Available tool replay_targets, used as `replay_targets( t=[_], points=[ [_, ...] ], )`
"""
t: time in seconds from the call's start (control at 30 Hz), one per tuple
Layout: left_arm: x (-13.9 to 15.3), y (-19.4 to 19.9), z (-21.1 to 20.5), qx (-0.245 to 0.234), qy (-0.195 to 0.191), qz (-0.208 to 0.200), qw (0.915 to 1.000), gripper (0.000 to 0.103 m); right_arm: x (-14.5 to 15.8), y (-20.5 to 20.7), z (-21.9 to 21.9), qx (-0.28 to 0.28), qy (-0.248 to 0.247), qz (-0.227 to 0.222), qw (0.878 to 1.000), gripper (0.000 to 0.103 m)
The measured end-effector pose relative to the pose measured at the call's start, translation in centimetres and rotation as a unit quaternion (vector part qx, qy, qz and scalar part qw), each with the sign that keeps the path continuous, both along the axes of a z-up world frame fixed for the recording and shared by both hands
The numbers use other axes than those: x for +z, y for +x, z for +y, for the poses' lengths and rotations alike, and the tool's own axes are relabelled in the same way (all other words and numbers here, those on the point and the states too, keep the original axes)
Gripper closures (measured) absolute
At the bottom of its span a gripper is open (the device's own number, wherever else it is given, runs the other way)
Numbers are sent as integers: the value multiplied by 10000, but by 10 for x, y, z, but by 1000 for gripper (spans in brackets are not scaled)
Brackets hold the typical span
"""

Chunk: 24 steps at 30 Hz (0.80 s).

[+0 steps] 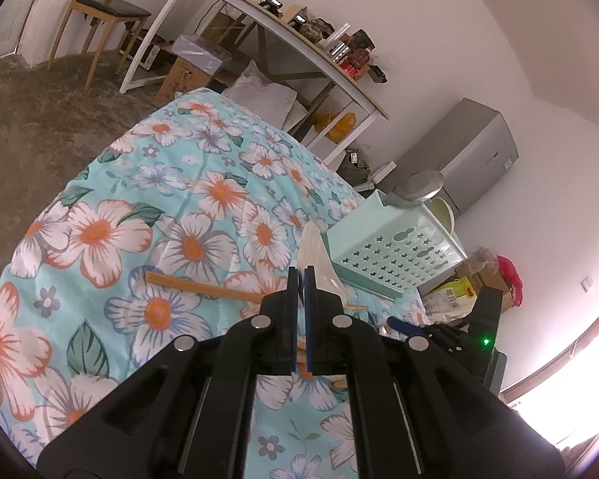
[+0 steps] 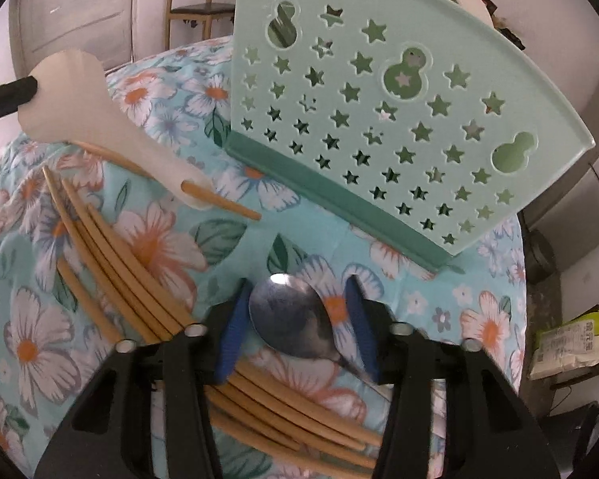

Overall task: Organize utensils
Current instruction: 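Move the open right tool toward the metal spoon among the chopsticks, then close the right tool on the metal spoon handle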

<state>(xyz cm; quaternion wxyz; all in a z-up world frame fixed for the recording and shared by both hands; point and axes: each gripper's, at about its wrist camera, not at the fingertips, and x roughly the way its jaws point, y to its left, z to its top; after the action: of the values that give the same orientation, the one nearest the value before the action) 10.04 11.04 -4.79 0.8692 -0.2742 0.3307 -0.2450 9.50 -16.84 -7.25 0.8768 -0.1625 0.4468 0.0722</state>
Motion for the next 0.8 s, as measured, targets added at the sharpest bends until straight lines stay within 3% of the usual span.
replay_targets(
  t=[0.07, 0.17, 0.5, 0.8],
  points=[
    [3, 0, -1, 54, 61, -51, 10000, 101, 2, -3, 5, -33, -87, -134, 9999, 91],
    [11, -5, -2, 125, 166, -195, 9996, 101, 10, -5, 10, -70, 19, -272, 9996, 98],
    [80, -38, -14, 290, 888, -1196, 9884, 101, 60, -43, -21, -406, 843, -1016, 9904, 100],
    [141, -63, -17, 269, 967, -1799, 9785, 101, 92, -63, -76, -709, 1865, -1562, 9674, 100]
  ],
)
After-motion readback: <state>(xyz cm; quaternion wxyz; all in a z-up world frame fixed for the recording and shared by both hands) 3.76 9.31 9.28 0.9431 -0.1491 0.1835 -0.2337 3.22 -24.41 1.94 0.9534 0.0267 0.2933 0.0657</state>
